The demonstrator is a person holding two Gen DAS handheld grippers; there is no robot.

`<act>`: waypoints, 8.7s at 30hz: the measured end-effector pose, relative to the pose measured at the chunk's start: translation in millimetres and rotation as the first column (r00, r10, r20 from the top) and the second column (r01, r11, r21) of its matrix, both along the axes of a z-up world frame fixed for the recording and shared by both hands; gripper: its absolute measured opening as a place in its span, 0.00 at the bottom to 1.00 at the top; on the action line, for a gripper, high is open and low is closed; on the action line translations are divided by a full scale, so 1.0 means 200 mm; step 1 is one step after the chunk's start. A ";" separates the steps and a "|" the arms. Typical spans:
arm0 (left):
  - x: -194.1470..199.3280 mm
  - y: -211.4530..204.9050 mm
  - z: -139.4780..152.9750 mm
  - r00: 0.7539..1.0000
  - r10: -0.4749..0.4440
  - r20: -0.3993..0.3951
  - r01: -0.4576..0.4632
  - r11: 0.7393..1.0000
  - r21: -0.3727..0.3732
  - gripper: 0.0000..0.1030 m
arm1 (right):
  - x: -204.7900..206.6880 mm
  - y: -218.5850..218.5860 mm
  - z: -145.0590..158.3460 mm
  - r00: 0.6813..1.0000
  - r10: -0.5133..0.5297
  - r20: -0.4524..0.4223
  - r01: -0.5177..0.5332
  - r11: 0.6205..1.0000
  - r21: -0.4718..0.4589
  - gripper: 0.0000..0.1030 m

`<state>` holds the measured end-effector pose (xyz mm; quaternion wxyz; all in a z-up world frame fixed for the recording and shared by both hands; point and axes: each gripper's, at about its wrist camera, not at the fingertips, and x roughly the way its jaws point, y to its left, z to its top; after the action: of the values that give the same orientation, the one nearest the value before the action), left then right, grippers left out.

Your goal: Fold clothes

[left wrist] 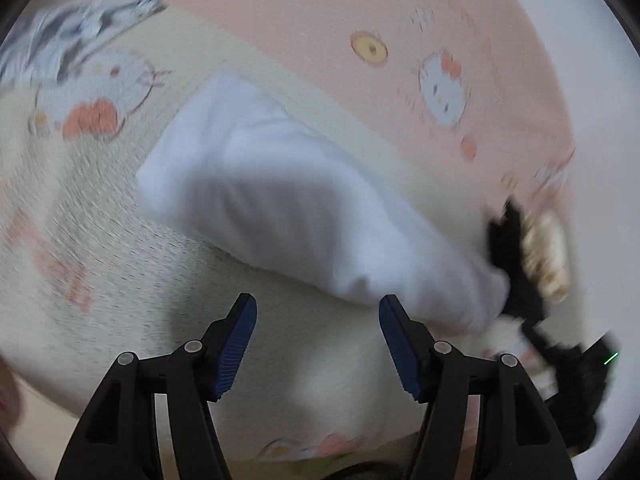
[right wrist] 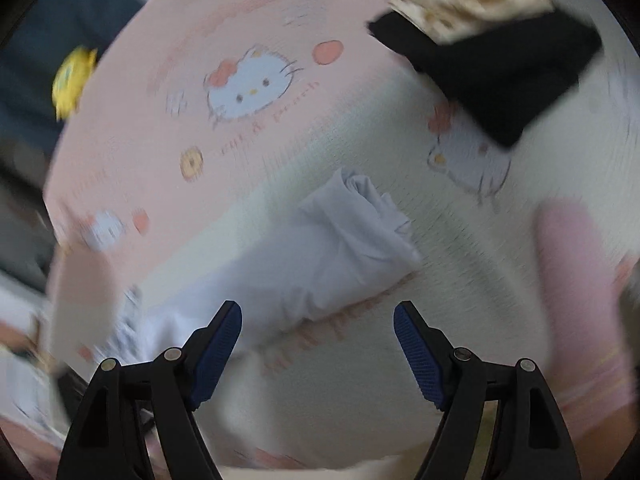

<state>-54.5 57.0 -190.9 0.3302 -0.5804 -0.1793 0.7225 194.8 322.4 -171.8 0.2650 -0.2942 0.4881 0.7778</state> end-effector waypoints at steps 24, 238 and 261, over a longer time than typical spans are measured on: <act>-0.20 0.02 -0.22 0.953 0.265 0.149 -0.297 0.913 0.278 0.60 | -0.05 0.16 -0.37 0.942 -0.241 -0.233 0.168 0.941 -0.294 0.77; 0.68 0.60 0.25 0.741 -0.480 -0.469 0.328 0.869 -0.372 0.65 | 0.19 0.17 -0.23 0.933 -0.158 -0.323 0.100 0.977 -0.188 0.22; 0.36 0.41 -0.03 0.986 -0.130 -0.101 0.125 0.991 -0.057 0.17 | 0.15 0.03 -0.04 0.954 -0.186 -0.237 0.180 0.983 -0.045 0.22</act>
<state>16.6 138.6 -196.4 0.3702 -0.5602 -0.1060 0.7334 225.7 328.7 -180.6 0.2715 -0.1545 0.5506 0.7741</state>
